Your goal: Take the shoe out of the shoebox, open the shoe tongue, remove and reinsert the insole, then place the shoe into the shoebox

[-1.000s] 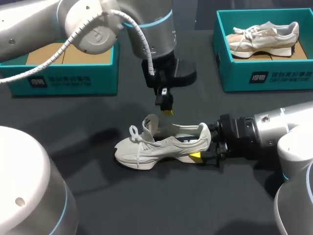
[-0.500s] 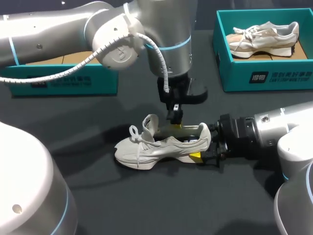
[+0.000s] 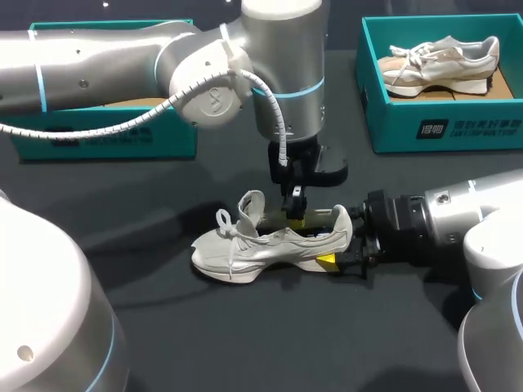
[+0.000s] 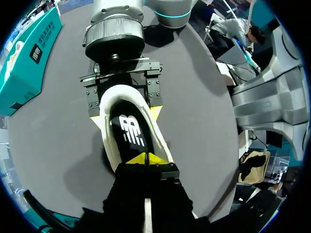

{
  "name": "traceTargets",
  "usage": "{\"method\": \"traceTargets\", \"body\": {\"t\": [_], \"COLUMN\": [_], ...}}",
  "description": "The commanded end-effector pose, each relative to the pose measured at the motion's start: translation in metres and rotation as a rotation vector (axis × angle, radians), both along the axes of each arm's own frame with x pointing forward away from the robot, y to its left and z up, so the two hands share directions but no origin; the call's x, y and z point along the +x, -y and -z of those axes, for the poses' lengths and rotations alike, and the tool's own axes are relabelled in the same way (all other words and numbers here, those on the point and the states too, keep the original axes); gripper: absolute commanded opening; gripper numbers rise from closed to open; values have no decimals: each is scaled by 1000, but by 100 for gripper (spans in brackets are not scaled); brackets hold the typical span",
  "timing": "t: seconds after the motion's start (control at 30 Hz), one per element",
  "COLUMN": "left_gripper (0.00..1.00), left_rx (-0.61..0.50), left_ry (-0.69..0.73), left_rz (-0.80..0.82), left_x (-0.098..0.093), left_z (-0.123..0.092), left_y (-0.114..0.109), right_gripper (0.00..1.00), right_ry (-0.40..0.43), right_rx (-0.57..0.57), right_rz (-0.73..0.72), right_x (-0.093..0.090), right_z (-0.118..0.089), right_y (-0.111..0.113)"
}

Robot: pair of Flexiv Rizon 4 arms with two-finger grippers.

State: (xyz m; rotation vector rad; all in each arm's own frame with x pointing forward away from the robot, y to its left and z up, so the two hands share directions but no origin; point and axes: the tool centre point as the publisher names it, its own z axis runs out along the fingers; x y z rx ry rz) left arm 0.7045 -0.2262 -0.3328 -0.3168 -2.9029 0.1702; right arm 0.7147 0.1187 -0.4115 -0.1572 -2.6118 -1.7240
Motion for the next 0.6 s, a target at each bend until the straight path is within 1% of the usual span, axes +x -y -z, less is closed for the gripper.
{"method": "traceTargets", "body": {"t": [0.03,0.13,0.37,0.5,0.53,0.57,0.6], "left_gripper": [0,0,0,0,9,12,18], "left_rx": [24,38,45,53,55,59,61], "left_ry": [-18,-33,-70,-82,-85,-87,-88], "left_rz": [-8,-10,-1,-15,-18,-19,-20], "left_x": [3,2,-11,-13,-13,-14,-14], "left_z": [15,19,19,26,28,31,33], "left_y": [7,2,-14,-19,-20,-22,-22], "right_gripper": [0,0,0,0,0,0,0], "right_ry": [0,0,0,0,0,0,0], "right_rx": [-3,-3,-3,-3,-3,-3,-3], "right_rz": [2,2,2,2,2,2,2], "right_x": [0,0,0,0,0,0,0], "right_z": [0,0,0,0,0,0,0], "right_y": [1,1,1,1,1,1,1]}}
